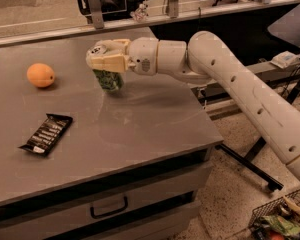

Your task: Place green can upright

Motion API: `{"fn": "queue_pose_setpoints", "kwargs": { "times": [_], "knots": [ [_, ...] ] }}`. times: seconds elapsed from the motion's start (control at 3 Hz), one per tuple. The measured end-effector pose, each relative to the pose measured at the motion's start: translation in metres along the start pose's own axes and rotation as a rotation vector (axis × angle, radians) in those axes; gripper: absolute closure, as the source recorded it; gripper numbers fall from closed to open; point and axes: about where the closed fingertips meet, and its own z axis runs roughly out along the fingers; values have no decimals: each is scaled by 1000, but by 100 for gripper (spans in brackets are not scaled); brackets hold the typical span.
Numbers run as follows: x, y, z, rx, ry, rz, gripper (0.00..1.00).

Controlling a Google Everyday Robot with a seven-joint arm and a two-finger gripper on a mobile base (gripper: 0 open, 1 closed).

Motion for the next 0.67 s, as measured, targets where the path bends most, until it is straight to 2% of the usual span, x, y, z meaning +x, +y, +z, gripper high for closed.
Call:
{"fn": "queue_pose_setpoints", "kwargs": {
  "times": [0.67],
  "knots": [
    [8,1,-5,16,12,29,9]
  ]
}}
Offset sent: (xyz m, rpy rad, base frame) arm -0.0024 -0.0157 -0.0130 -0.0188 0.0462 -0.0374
